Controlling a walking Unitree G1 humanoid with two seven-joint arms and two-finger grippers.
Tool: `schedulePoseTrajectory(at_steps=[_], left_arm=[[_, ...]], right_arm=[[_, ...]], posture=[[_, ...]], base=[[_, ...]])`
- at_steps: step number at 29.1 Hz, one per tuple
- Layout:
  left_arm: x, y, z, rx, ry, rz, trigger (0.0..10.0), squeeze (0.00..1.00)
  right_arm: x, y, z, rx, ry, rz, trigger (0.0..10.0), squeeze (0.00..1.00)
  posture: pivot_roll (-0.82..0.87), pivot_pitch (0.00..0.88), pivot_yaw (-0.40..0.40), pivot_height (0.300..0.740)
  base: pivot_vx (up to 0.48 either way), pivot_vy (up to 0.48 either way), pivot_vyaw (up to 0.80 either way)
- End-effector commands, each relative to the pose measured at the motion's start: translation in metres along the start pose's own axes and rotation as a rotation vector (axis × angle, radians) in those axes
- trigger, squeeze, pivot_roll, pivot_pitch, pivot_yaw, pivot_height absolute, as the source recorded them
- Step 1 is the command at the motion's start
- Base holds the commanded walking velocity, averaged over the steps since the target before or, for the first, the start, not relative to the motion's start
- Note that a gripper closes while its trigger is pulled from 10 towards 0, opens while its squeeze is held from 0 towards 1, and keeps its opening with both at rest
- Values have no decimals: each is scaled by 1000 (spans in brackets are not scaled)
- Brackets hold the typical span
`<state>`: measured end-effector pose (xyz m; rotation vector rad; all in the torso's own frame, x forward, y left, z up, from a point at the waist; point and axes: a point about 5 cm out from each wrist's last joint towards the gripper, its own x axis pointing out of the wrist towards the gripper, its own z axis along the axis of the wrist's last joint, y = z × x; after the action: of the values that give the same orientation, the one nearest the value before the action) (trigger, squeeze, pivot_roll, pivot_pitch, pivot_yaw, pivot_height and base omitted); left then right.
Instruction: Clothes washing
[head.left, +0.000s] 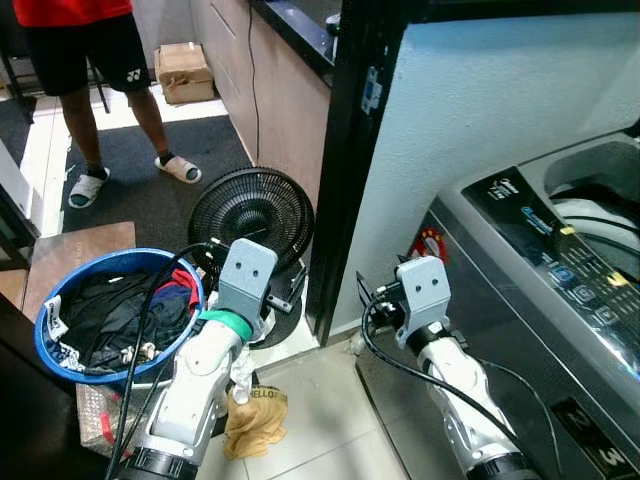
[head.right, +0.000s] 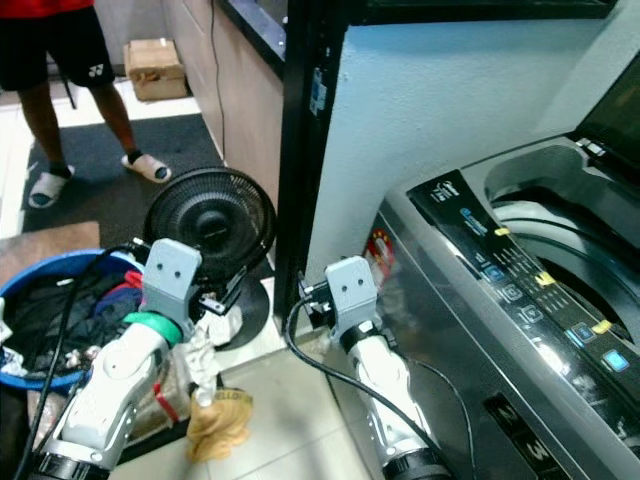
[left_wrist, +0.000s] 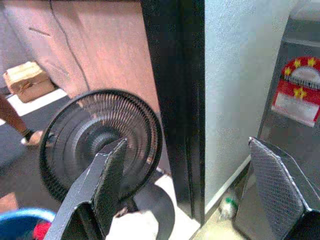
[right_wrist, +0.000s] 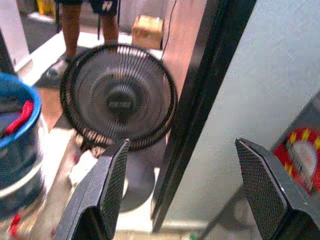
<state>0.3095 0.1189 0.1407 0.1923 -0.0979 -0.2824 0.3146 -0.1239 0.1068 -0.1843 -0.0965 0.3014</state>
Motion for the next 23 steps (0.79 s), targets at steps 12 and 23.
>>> schedulePoseTrajectory(at_steps=[12, 23], left_arm=[[-47, -4, -104, -5, 400, 16, 10000, 0], [-79, -6, -154, 7, 618, 31, 10000, 0]], right_arm=[[-66, 9, -109, -33, 474, -9, 10000, 0], [-99, 22, -142, 38, 663, -12, 10000, 0]], posture=[[106, 0, -19, 740], [95, 0, -26, 740]], base=[[0, 0, 0], [0, 0, 0]])
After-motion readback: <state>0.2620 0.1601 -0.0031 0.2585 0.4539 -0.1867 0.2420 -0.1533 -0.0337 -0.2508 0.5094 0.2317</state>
